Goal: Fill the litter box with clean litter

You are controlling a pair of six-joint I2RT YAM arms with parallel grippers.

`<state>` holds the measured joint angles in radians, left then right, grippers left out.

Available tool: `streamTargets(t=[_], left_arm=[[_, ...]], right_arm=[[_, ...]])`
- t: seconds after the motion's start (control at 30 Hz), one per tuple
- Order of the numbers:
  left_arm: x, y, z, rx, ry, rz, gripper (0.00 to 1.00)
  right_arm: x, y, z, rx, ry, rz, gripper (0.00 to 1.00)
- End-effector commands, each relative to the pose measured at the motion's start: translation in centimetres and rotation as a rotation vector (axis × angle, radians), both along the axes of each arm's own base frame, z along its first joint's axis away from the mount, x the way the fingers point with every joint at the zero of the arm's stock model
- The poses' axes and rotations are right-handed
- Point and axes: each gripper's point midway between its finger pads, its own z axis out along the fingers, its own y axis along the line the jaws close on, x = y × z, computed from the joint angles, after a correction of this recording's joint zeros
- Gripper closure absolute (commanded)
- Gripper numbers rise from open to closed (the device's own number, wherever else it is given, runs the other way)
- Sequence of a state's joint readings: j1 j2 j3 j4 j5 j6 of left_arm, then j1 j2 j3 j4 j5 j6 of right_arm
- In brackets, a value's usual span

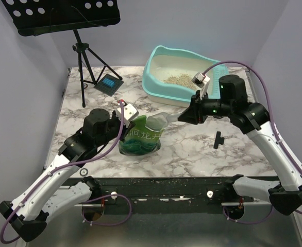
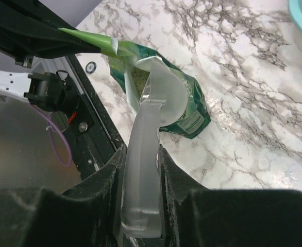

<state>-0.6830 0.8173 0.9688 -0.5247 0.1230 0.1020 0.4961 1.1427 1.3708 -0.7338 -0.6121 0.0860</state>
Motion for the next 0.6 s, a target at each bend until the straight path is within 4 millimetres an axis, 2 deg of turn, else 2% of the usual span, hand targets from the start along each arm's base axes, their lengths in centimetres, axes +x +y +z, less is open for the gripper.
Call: streamTargets(t=[0.0, 0.3, 0.43, 0.57], left_arm=[[-0.4, -0.7, 0.3, -0.072, -0.002, -0.005, 0.97], [-0.3, -1.7, 0.1, -0.160, 0.010, -0.001, 1.00], [-0.5, -2.0, -0.5, -0.157, 0.028, -0.004, 1.00], [-0.8, -2.1, -0.6, -0.160, 0.025, -0.019, 1.00]], right_arm=[[1.0, 0.0, -1.7, -0.108, 0.038, -0.036, 1.00], [2.4, 0.4, -2.9, -0.234, 0.123, -0.080, 1.00], [3.4, 1.4, -5.0, -0.268, 0.220, -0.081, 1.00], [3.9, 2.9, -8.1, -0.289, 0.336, -0.046, 1.00]])
